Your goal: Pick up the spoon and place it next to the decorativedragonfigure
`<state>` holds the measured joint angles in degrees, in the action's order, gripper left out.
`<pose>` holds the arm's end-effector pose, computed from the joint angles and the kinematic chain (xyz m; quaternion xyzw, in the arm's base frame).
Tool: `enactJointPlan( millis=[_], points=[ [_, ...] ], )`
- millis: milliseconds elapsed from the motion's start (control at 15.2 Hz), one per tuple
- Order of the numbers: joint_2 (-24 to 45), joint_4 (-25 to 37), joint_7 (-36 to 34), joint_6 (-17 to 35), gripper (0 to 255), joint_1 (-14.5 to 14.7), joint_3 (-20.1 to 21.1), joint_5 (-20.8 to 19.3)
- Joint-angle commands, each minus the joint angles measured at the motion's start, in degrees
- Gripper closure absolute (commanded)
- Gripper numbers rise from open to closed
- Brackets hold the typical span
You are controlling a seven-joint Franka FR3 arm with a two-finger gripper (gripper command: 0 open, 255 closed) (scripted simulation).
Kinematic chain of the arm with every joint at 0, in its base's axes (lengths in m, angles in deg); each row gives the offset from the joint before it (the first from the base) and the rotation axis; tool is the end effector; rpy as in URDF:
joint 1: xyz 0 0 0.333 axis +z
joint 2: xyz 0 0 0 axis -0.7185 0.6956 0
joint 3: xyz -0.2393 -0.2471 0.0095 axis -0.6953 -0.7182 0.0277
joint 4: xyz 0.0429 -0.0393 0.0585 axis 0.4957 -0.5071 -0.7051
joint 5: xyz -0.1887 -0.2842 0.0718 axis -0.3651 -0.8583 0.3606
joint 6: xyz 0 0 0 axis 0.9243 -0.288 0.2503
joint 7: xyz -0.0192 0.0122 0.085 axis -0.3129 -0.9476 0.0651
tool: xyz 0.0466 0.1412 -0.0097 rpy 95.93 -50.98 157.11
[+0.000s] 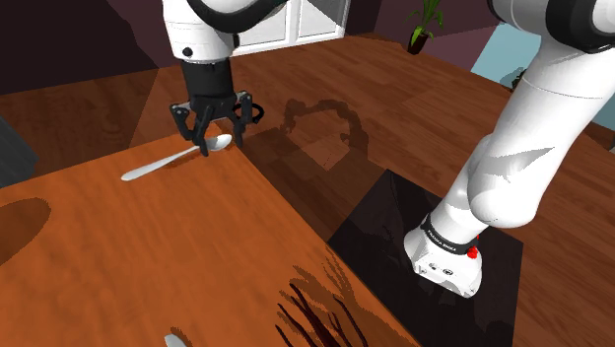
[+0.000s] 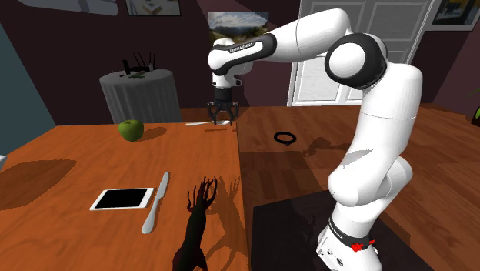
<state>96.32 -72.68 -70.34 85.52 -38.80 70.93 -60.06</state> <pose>0.4591 0.2993 0.4825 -0.9892 0.1227 0.0749 0.0275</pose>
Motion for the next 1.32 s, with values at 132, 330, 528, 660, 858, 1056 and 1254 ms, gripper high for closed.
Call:
enactJointPlan(
  millis=[132, 330, 528, 660, 858, 1056, 1254],
  points=[
    [-0.30, 2.76, -0.29, -3.04, 255, 0.01, 0.05, 0.09],
    [-0.41, 4.94, -0.50, -5.30, 255, 0.02, 0.07, 0.11],
    [-0.38, 7.27, -0.76, -7.60, 255, 0.05, 0.10, 0.08],
    [-0.29, 8.92, -0.96, -9.15, 255, 0.09, 0.13, 0.03],
    [-0.04, 11.53, -1.29, -11.51, 255, 0.19, 0.18, -0.09],
    [0.37, 14.34, -1.67, -13.92, 255, 0.32, 0.24, -0.27],
    [0.94, 17.36, -2.09, -16.40, 255, 0.51, 0.32, -0.50]
  ],
)
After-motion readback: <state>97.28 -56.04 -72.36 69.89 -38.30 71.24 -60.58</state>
